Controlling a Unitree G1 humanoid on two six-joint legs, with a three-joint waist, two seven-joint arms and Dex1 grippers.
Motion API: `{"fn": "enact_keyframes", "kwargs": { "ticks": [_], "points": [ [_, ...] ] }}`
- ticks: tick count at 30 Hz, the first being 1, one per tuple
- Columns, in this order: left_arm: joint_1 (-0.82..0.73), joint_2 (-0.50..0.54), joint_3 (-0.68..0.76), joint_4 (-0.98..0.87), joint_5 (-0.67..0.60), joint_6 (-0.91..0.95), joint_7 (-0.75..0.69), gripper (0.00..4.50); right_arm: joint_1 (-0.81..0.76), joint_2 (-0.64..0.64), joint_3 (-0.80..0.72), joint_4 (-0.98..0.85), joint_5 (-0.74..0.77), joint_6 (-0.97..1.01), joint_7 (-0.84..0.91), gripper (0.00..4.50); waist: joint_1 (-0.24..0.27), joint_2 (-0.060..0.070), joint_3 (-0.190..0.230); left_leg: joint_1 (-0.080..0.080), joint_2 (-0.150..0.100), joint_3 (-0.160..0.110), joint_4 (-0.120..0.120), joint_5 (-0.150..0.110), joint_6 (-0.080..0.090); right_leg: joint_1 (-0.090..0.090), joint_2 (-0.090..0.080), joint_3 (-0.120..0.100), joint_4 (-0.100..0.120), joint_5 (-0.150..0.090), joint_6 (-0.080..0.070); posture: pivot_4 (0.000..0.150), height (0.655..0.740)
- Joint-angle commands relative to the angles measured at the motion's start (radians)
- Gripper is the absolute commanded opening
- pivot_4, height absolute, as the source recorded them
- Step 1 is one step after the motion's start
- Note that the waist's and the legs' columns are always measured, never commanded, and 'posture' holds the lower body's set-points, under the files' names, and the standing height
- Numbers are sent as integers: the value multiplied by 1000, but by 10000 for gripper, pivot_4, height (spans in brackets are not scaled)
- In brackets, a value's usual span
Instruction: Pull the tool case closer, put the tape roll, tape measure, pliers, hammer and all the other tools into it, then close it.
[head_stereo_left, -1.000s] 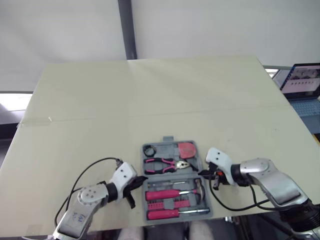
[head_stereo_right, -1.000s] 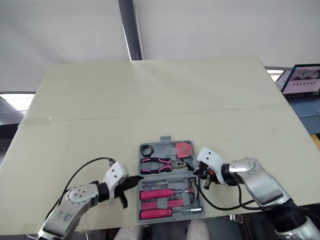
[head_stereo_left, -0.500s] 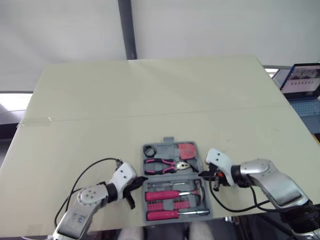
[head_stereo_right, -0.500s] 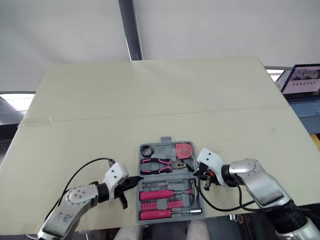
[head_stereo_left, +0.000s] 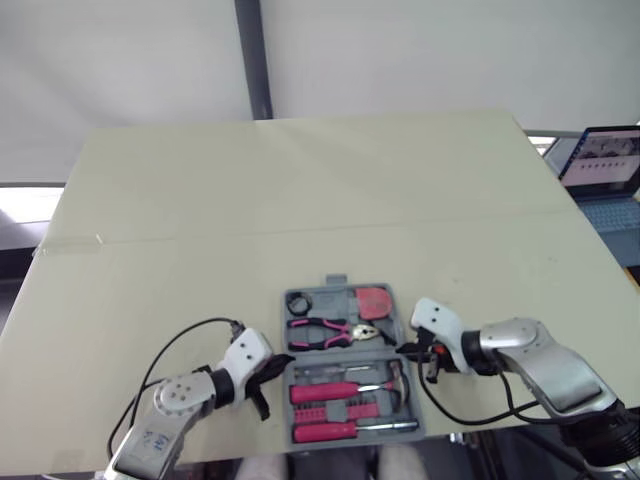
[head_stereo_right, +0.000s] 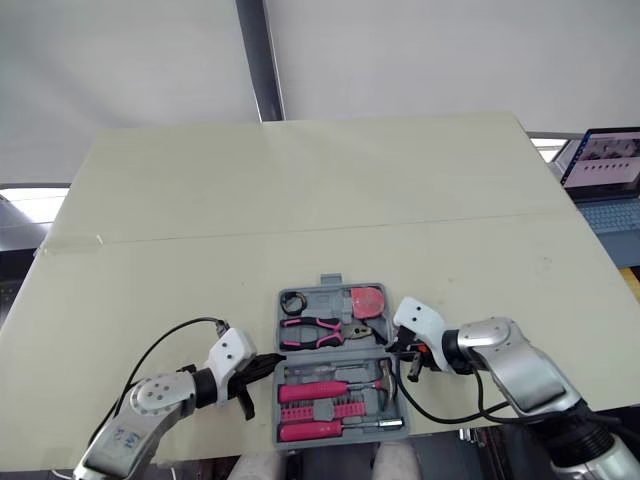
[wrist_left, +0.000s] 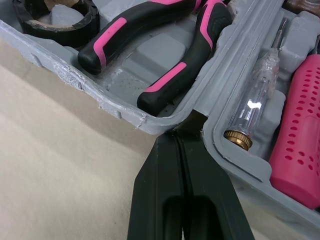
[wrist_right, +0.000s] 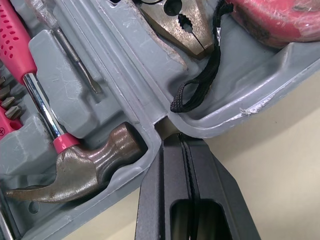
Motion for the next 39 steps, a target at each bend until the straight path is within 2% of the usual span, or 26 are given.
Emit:
{"fn": "enact_keyframes", "kwargs": {
  "ticks": [1,4,8,11,14,18,19,21,23,24,25,27,28,34,39],
  "points": [
    [12,47,79,29,-2,-11,3,512,14,-35,-42,12,23,-28,32,0,0,0,0,0,0,0,0,0,0,0,0,0,0,0,0,1500,7400],
    [9,71,157,8,-73,-32,-38,512,24,-68,-96,11,47,-36,39,0,0,0,0,-1,0,0,0,0,0,-1,0,0,0,0,0,1500,7400],
    [40,90,256,-91,-264,-55,-176,512,52,-113,-189,7,96,-49,66,0,0,0,0,-1,0,0,0,0,0,-1,0,0,-1,0,0,1500,7400],
    [77,129,270,-176,-335,-62,-266,512,38,-112,-261,21,150,-28,73,0,0,0,0,-3,0,-1,0,0,0,-2,0,-1,-1,0,0,1500,7400],
    [130,161,236,-255,-366,-67,-321,512,2,-99,-306,43,198,2,69,0,-1,0,0,-3,0,-1,1,0,0,-1,0,-1,-1,0,0,1500,7400],
    [172,157,132,-302,-315,-120,-344,512,-81,-68,-335,102,269,70,66,0,-2,0,0,-3,0,0,0,0,0,-2,0,0,-1,0,0,1500,7400],
    [179,156,97,-294,-281,-147,-346,0,-99,-61,-339,116,288,86,71,3999,-2,0,0,-3,0,0,0,0,0,-2,0,0,-1,0,0,1500,7400],
    [183,151,43,-265,-222,-196,-341,0,-125,-56,-338,137,315,112,88,7783,0,0,0,-3,0,0,0,0,0,-2,0,0,-1,0,0,1500,7400],
    [178,135,6,-227,-178,-244,-327,0,-150,-53,-339,163,347,154,101,17110,3,0,0,-4,0,0,1,0,0,-2,0,-1,-1,0,0,1500,7400],
    [173,124,-13,-202,-153,-270,-316,0,-166,-45,-345,181,369,184,99,23770,3,0,0,-4,0,0,1,0,0,-2,0,-1,-1,0,0,1500,7400],
    [169,114,-30,-179,-132,-294,-308,0,-181,-38,-353,200,390,209,97,27052,2,0,0,-4,0,0,1,0,0,-2,0,-1,-1,0,0,1500,7400],
    [158,93,-59,-131,-92,-336,-292,0,-216,-22,-368,244,428,257,94,37141,1,0,0,-4,0,0,1,0,0,-2,0,-1,-1,0,0,1500,7400],
    [150,82,-71,-107,-76,-355,-284,0,-234,-17,-370,266,441,277,94,43550,0,0,0,-4,0,0,1,0,0,-2,0,-1,0,0,0,1500,7400],
    [107,40,-135,16,28,-434,-235,0,-337,23,-369,442,487,371,104,44387,-1,0,0,-5,0,0,1,0,0,-3,0,-1,0,0,0,1500,7400],
    [97,32,-146,37,26,-431,-228,0,-390,41,-337,552,484,405,137,44387,0,0,0,-7,0,-1,2,0,0,-5,0,-1,0,0,0,1500,7400]
  ]
}}
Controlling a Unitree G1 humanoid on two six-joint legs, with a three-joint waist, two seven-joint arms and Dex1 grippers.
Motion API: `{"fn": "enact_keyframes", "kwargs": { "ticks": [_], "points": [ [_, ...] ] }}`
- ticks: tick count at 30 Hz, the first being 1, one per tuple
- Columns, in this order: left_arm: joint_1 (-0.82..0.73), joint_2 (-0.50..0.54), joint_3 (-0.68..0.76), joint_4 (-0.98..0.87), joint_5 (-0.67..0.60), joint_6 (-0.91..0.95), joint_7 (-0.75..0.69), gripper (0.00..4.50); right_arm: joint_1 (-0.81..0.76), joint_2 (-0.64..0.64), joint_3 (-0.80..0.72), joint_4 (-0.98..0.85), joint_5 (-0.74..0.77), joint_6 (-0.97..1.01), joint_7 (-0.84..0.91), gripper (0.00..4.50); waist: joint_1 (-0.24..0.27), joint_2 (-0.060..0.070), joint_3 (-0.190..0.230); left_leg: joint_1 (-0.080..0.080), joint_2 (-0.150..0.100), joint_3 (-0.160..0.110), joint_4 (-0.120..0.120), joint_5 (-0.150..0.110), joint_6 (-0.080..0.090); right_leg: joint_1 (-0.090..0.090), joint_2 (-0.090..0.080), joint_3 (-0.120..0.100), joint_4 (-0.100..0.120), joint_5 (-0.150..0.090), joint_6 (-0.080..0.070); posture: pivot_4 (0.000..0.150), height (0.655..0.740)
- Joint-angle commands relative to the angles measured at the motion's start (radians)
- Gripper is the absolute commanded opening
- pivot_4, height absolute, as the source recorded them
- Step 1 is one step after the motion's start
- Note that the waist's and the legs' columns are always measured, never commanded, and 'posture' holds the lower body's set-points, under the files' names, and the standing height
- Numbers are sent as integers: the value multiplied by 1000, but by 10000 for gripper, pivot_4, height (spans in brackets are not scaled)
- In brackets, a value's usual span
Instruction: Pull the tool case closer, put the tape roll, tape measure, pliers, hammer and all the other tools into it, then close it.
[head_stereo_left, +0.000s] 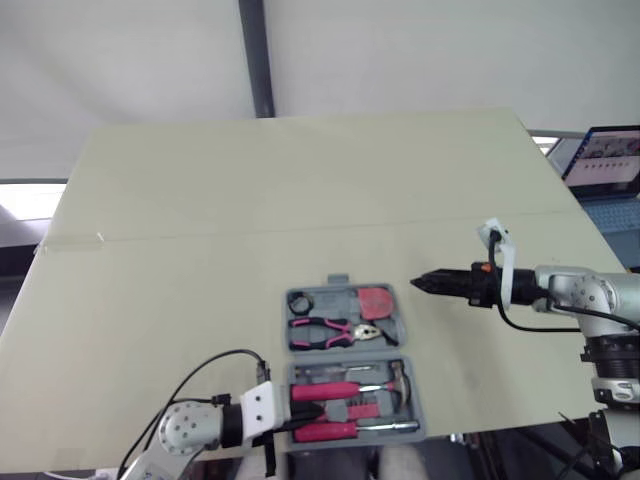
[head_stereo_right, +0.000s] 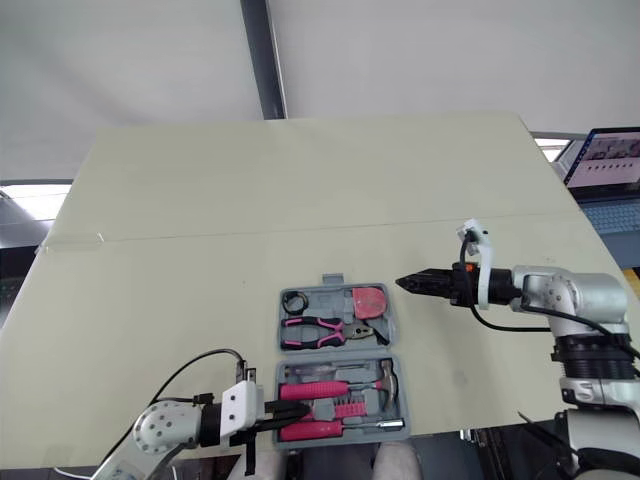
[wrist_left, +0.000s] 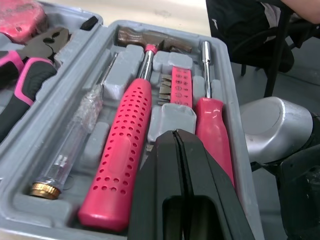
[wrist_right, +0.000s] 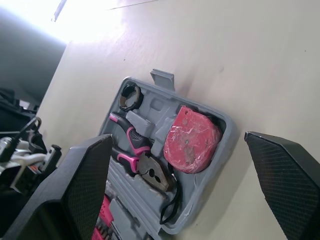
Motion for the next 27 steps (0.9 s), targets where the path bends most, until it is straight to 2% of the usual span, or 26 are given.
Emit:
{"fn": "enact_keyframes", "kwargs": {
  "ticks": [1,9,14,27],
  "points": [
    [-4,-1,-13,-5,0,-10,4,0,-35,4,16,54,9,13,42,44387,-1,0,0,0,0,0,0,0,0,0,0,0,0,0,0,1500,7400],
    [-7,10,-22,-21,8,46,9,0,-76,65,87,197,-30,11,72,44387,-9,0,0,-1,0,0,0,0,0,-2,0,0,1,0,0,1500,7400],
    [5,16,-24,-54,11,87,20,0,-96,148,108,270,-72,-37,49,44387,-13,1,-1,-1,0,0,0,0,0,-2,0,0,1,0,0,1500,7400],
    [15,51,-22,-73,11,127,17,0,-171,276,89,456,-142,-157,45,44387,-33,3,-2,-1,0,1,-1,0,-1,-4,0,0,2,0,0,1500,7400]
  ]
}}
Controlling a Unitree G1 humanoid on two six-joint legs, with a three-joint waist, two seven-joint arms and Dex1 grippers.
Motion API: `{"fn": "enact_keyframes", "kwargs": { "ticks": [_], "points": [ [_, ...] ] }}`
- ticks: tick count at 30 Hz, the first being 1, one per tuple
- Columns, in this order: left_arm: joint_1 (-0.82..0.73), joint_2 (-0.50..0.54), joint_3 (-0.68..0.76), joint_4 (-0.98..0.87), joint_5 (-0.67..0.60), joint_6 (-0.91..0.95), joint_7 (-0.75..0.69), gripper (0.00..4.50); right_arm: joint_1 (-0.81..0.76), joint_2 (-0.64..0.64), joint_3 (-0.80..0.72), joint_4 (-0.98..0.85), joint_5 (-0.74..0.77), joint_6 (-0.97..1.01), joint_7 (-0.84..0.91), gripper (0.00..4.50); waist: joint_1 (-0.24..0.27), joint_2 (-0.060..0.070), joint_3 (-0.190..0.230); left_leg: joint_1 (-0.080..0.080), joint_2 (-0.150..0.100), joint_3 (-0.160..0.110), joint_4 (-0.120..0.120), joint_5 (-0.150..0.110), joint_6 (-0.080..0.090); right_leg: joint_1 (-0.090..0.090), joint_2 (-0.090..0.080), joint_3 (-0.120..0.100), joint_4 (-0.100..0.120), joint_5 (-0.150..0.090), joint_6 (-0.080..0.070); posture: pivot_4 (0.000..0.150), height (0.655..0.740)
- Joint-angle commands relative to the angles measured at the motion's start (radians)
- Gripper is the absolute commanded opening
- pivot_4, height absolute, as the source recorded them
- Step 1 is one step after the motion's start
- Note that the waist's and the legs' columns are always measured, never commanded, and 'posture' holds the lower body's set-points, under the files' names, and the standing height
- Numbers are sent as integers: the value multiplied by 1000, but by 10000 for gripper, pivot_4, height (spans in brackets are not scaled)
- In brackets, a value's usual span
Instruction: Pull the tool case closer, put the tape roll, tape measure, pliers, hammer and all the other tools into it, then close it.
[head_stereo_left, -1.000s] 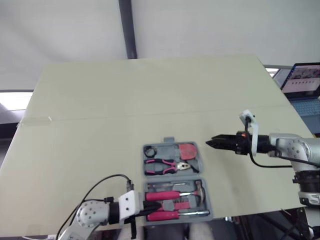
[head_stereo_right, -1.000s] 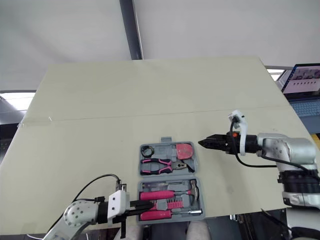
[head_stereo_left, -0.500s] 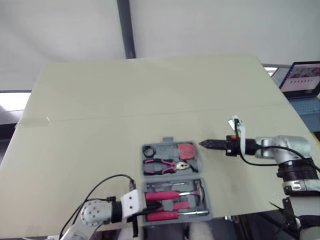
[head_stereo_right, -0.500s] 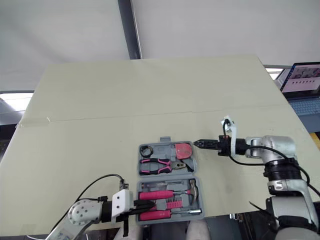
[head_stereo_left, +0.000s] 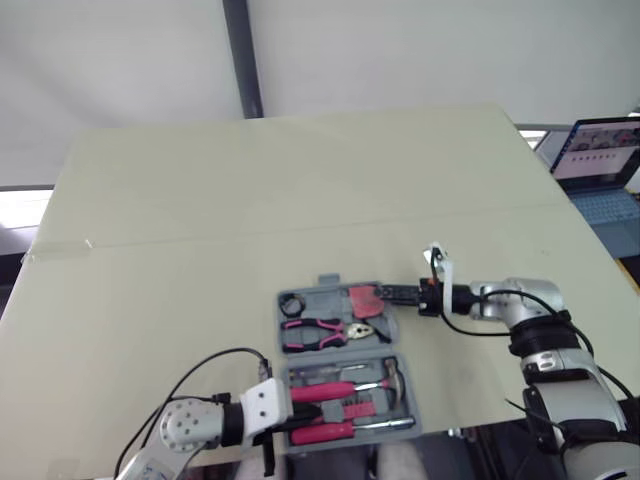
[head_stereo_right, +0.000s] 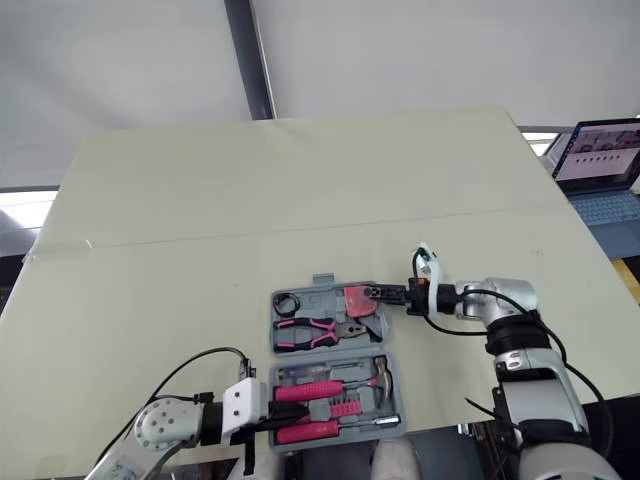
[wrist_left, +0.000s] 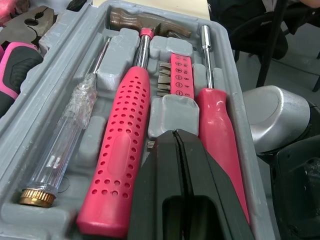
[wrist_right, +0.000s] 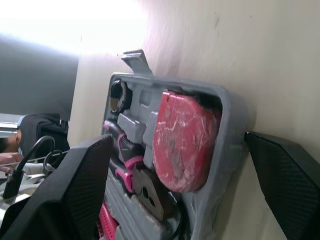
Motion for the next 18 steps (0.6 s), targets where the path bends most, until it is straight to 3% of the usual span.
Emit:
{"fn": "enact_keyframes", "kwargs": {
  "ticks": [1,7,18],
  "points": [
    [16,18,-12,-13,10,14,0,0,-32,30,-23,54,-12,-41,9,44387,-3,0,0,0,0,0,0,0,0,0,0,0,0,0,0,1500,7400],
    [13,23,-8,-7,19,16,12,0,-43,35,-12,7,2,-10,43,44387,-15,1,-1,0,0,0,0,0,0,0,0,0,1,0,0,1500,7400],
    [-8,15,7,22,40,-1,49,0,82,-53,-57,-522,184,244,19,44387,-18,2,-1,-1,0,0,0,0,0,-2,0,0,1,0,0,1500,7400]
  ]
}}
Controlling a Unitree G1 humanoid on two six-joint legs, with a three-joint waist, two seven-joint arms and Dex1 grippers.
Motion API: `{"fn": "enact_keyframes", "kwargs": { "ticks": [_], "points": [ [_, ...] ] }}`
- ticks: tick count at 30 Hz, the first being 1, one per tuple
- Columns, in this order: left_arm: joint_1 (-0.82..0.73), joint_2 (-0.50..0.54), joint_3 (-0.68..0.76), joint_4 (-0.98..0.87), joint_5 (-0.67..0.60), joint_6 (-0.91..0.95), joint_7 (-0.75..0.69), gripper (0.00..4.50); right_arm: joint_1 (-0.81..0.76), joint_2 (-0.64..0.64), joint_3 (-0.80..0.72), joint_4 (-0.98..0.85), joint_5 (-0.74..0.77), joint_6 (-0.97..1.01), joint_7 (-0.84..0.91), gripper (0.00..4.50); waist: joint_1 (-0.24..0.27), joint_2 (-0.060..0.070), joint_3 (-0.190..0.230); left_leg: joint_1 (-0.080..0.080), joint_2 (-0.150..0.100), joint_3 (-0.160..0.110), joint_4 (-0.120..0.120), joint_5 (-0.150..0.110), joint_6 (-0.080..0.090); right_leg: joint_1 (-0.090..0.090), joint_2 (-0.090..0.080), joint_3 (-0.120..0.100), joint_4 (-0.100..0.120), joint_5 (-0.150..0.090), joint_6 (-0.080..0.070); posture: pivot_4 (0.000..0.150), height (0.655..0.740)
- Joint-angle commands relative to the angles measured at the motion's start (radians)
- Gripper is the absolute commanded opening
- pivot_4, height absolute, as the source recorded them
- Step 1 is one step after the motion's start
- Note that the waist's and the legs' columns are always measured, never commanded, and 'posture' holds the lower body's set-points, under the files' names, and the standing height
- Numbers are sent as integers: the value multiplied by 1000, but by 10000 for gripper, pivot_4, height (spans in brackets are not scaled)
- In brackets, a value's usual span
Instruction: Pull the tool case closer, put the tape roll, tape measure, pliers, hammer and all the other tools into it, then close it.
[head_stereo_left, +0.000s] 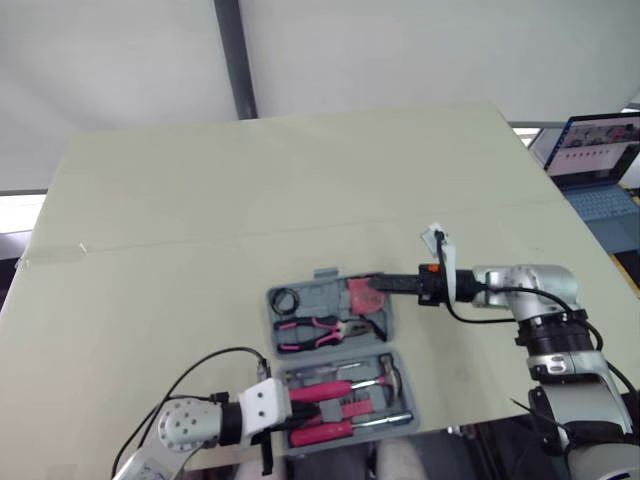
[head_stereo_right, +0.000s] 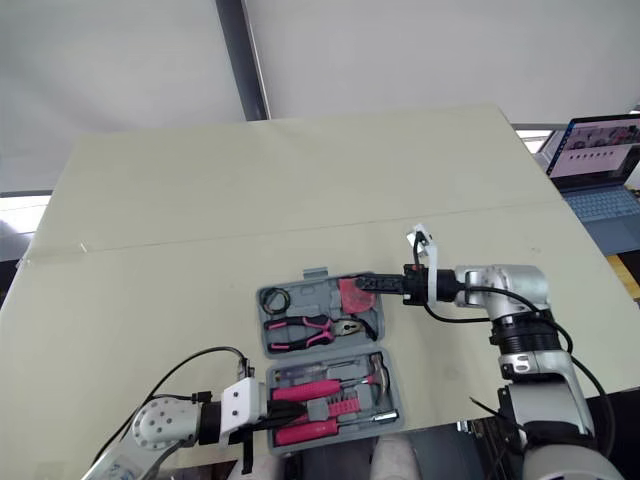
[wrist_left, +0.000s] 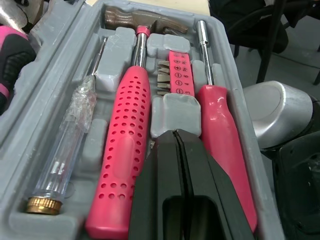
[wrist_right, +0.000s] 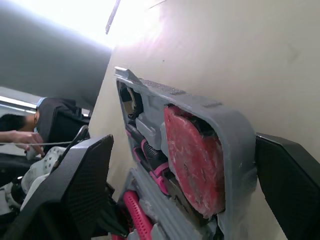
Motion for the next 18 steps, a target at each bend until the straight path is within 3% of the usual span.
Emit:
{"fn": "enact_keyframes", "kwargs": {
  "ticks": [1,9,14,18],
  "points": [
    [6,1,9,13,27,4,34,0,50,-13,-26,-214,113,99,-10,44387,0,0,0,0,0,0,0,0,0,0,0,0,0,0,0,1500,7400],
    [158,33,160,-267,-92,213,97,0,249,-113,-179,-666,358,305,-101,44387,7,-1,0,-1,0,0,0,0,0,-1,0,0,0,0,0,1500,7400],
    [486,98,524,-543,-359,428,42,0,442,-244,-350,-883,523,358,-121,44387,30,-4,2,-2,0,0,-1,0,0,-2,0,1,-2,0,0,1500,7400],
    [657,91,777,-479,-415,382,-42,0,609,-319,-427,-946,485,239,-130,44387,50,-6,2,-2,0,2,0,0,1,-1,0,2,-3,0,-1,1500,7400]
  ]
}}
